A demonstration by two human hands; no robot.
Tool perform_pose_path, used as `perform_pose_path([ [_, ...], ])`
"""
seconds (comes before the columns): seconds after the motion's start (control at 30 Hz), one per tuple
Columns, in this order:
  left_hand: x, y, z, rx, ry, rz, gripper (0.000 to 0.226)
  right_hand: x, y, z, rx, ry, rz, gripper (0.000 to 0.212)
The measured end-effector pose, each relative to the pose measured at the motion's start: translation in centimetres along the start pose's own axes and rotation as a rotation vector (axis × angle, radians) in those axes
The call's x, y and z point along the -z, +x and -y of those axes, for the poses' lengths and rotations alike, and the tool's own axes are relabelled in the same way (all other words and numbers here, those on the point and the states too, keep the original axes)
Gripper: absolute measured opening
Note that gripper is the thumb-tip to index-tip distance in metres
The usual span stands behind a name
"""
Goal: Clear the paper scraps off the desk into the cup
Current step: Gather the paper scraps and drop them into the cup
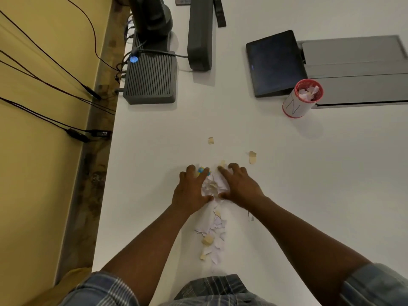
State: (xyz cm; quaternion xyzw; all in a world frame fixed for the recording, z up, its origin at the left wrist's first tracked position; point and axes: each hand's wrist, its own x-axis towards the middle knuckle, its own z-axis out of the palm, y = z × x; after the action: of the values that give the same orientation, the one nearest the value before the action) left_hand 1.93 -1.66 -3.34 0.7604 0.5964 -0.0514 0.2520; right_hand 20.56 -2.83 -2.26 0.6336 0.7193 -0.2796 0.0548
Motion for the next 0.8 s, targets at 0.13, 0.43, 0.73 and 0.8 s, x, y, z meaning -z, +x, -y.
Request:
perform_pose_path([
  [0.13, -0.4, 0.3, -0.5, -0.093, -0.092, -0.033, 0.039, -0.5, -0.7, 0.8, 0.111, -0.151, -0.021, 0.042],
  [0.43, 1.0, -0.4, -0.5, -0.135, -0.308, -0.208, 0.008, -0.7, -2.0, -0.5, 0.057, 0.083, -0.19, 0.021],
  [0.73, 4.2, 3.1, -2.8, 0.046, -0.673, -0.219, 0.029, 4.6, -1.5, -4.4, -0.269, 0.494, -0.401, 0.011],
  [0.8, 4.8, 4.7, -4.4, 0.022, -0.664, -0.196, 0.029, 6.0, -1.6, -6.3, -0.361, 0.593, -0.443, 0.01],
])
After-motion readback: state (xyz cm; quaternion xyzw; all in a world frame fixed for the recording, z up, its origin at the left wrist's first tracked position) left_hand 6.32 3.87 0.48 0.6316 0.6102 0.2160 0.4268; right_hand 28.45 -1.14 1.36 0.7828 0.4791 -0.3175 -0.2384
